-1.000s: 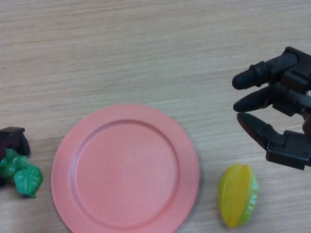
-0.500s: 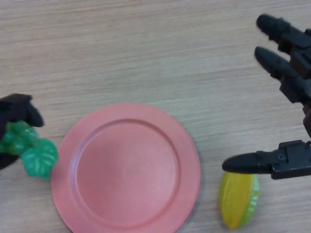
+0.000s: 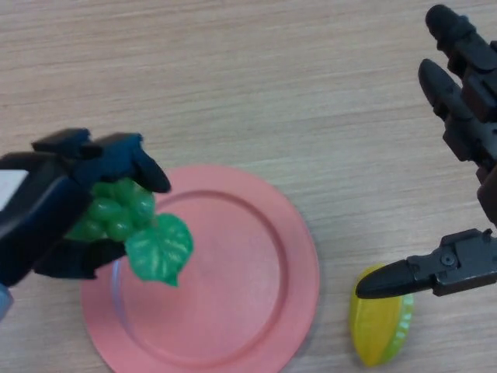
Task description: Pick up the green grapes and place it on the plate
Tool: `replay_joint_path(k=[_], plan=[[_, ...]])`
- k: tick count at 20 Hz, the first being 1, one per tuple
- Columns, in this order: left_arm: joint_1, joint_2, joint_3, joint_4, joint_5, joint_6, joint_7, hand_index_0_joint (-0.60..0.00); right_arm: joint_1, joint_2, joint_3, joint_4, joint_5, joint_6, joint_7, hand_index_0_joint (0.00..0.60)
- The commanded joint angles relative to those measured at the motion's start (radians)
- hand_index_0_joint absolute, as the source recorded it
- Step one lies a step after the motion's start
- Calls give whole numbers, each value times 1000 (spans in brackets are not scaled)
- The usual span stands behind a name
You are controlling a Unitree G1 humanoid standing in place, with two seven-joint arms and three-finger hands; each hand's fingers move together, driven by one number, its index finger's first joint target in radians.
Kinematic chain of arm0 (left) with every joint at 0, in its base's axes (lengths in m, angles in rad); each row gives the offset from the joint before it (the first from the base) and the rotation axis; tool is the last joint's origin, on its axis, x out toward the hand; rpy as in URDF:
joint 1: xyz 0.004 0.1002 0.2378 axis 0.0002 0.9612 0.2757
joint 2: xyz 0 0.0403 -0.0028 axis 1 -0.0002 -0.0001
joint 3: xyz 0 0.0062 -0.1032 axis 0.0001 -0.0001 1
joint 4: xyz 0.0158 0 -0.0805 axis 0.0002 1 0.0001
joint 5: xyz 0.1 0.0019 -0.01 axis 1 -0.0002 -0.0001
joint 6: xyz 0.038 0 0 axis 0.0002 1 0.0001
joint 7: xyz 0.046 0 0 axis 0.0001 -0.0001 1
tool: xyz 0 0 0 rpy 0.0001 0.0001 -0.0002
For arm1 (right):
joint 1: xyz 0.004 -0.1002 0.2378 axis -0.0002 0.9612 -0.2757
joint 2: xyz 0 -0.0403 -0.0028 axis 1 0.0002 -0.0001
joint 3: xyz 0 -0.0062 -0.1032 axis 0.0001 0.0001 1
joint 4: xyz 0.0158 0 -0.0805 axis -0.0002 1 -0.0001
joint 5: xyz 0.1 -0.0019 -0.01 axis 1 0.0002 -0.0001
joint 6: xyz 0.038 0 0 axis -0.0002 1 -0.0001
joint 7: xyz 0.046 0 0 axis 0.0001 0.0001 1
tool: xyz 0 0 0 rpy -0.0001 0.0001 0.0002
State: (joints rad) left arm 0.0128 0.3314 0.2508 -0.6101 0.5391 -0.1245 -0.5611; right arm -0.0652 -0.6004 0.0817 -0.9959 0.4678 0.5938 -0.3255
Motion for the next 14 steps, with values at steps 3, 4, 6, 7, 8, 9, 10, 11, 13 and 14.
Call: replay_joint_path(k=[3,4,6,7,8,9,10,11,13,14], plan=[[0,12,58,-77,-56,-22,30,-150,-23,0,-76,-51,-68,-108,13,0],[3,5,55,-89,-71,-1,21,-50,-24,6,-74,-51,-74,-101,17,0],[5,-1,50,-104,-87,23,19,0,-30,9,-68,-51,-74,-93,14,0],[5,-7,48,-116,-108,38,23,0,-32,11,-62,-51,-80,-91,13,0],[3,-12,46,-126,-127,56,24,0,-34,12,-59,-51,-83,-89,14,0],[-2,-22,49,-170,-196,129,17,0,-41,14,-54,-51,-82,-79,10,0],[-9,-25,55,-192,-236,173,18,0,-45,15,-52,-51,-81,-76,8,0],[-23,-26,67,-228,-306,250,34,0,-52,15,-46,-51,-79,-76,4,0],[-41,-36,97,-276,-454,357,98,0,-67,8,-40,-51,-63,-67,-11,0],[-41,-40,112,-281,-504,373,126,0,-69,8,-39,-51,-57,-70,-16,0]])
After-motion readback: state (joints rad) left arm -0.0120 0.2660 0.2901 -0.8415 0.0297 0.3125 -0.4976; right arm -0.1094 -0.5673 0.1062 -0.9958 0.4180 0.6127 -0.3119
